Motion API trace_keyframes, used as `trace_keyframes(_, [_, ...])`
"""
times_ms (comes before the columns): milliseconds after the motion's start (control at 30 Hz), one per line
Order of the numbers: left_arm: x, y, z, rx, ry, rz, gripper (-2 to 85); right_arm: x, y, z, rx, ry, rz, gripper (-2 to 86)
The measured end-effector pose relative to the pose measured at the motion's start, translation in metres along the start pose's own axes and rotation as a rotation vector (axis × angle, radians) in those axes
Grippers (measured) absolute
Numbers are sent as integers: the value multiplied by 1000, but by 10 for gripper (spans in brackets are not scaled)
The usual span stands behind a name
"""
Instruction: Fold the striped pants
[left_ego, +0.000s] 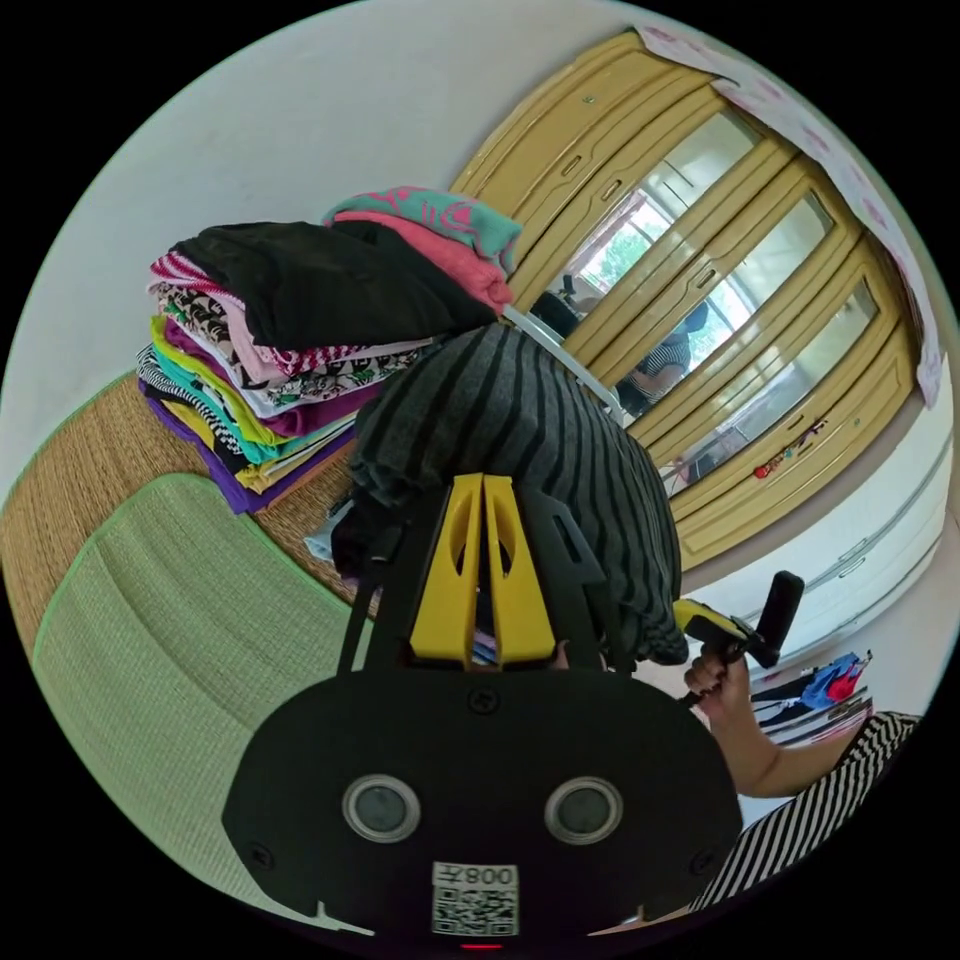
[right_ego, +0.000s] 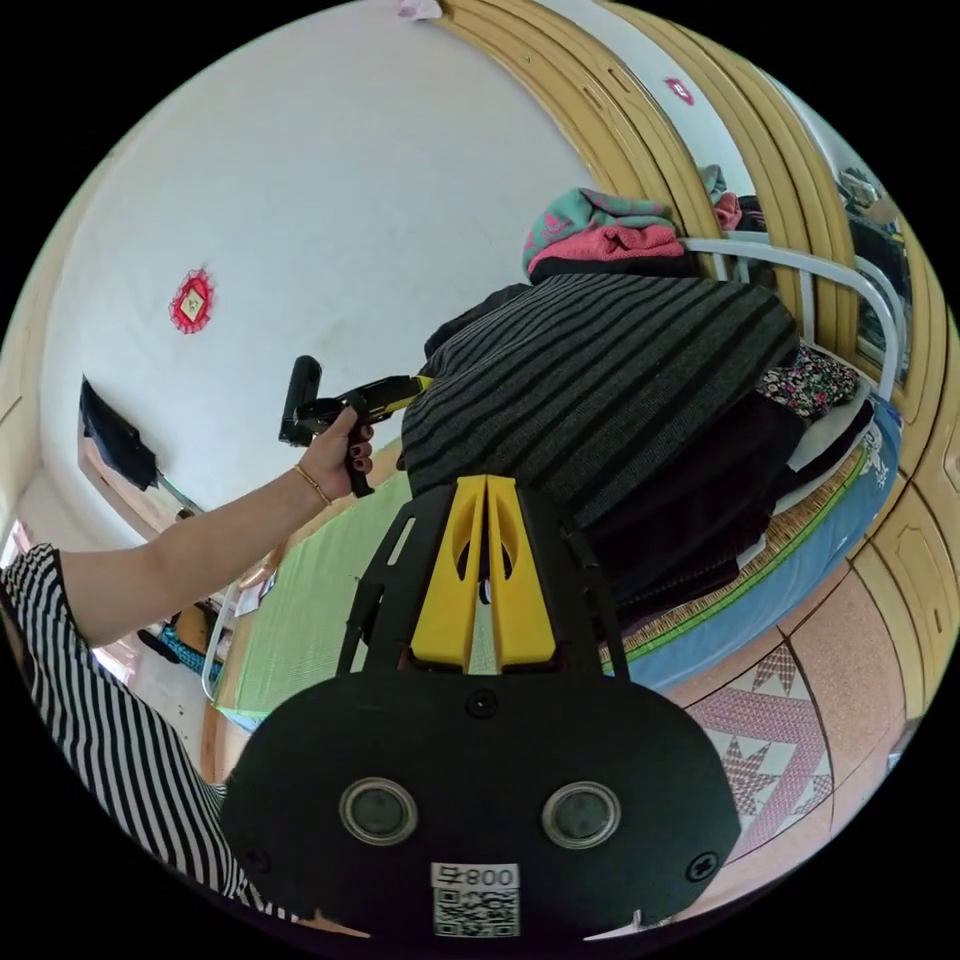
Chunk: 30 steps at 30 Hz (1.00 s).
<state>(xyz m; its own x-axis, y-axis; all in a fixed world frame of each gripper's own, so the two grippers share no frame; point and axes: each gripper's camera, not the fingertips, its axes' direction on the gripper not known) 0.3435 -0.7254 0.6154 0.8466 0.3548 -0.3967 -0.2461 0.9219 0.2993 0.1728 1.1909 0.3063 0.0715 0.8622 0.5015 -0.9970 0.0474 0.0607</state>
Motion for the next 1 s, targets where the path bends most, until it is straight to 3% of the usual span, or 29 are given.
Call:
trace_keyframes(133, [-11,-2,4,14,33,-34,0,-3,-2,7,22,15,-13,1])
trace_keyframes(333, [-45,17,-13,140,309,-115,2,18,-12,-14,104,-50,9,3])
trace_keyframes(400, [-57,36,-19,137,299,-125,2,42,-13,-36,179,-61,43,7])
trace_keyframes(567, [-107,121,-10,-120,225,-299,13,124,-22,-65,299,74,163,39])
trace_keyframes(767, [-139,208,-16,-173,244,-546,23,225,-105,-14,162,270,223,70])
trace_keyframes(1000, [-146,244,-22,-228,250,-596,23,263,-224,115,-165,512,94,90])
